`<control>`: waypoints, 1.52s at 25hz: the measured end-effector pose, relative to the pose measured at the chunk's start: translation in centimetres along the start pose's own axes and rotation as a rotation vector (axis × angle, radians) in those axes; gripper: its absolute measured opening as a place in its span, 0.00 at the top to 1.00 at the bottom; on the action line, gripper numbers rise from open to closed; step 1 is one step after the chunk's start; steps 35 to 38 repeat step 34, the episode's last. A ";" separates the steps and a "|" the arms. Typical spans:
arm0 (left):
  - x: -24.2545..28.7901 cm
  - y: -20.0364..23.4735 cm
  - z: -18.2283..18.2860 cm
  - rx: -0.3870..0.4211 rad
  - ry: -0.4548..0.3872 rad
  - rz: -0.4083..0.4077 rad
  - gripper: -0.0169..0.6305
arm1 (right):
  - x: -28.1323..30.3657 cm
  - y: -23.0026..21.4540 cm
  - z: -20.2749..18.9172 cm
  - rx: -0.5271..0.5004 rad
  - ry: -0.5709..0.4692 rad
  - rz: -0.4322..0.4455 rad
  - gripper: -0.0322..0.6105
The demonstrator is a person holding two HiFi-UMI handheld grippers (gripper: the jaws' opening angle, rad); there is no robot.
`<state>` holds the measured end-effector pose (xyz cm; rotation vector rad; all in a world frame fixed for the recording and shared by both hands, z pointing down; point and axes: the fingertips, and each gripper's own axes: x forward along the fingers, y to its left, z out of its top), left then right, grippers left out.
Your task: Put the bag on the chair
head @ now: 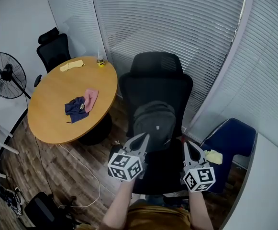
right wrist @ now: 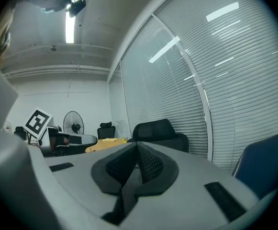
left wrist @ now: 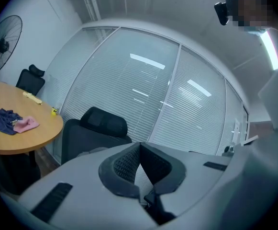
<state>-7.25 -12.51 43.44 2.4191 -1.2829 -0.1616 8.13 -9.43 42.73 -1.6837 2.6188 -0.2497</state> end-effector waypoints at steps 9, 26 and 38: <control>-0.1 -0.2 -0.2 -0.008 0.009 0.002 0.94 | -0.4 -0.1 0.1 -0.004 -0.006 -0.011 0.93; 0.7 0.9 -0.9 -0.015 0.018 0.054 0.94 | -0.2 -1.5 -0.5 0.030 0.007 -0.025 0.93; 1.1 1.6 -1.4 -0.026 0.022 0.070 0.94 | 0.1 -2.1 -1.2 0.043 0.023 -0.037 0.93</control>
